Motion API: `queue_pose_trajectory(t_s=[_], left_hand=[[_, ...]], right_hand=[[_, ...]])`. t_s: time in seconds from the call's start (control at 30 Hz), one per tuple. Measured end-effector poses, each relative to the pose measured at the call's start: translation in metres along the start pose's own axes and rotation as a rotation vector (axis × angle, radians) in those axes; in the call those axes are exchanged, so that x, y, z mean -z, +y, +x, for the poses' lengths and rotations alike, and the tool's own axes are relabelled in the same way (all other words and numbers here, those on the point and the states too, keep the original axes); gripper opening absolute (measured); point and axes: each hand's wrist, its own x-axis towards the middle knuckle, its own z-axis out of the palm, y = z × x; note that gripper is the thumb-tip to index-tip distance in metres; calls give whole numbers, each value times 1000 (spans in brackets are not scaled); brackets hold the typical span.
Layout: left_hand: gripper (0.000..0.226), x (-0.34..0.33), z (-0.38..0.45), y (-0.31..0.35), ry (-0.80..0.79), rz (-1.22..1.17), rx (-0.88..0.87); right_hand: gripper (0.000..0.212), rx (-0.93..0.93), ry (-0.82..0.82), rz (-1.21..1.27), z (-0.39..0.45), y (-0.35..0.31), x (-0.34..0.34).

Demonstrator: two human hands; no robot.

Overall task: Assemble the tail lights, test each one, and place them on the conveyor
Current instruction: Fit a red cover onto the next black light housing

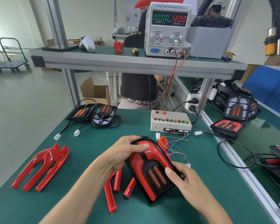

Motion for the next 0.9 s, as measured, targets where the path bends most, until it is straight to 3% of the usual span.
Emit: queue_pose_trajectory(t_s=[0.1,0.17,0.27,0.47,0.9], left_hand=[[30,-5,0,-2,-10,7,-11],[27,-11,0,0,-29,29,-26],[20,-16,0,4,-48,32,-31],[34,-6,-8,2,-168,-86,34],[31,-13,0,7,-103,-104,65]], right_hand=[[69,58,116,-224,8,-21,-2],[77,81,121,-293,18,-38,-9],[68,86,127,-315,31,-54,-17],[52,88,85,-249,39,-48,-14],[41,86,76,-98,43,-48,-15]])
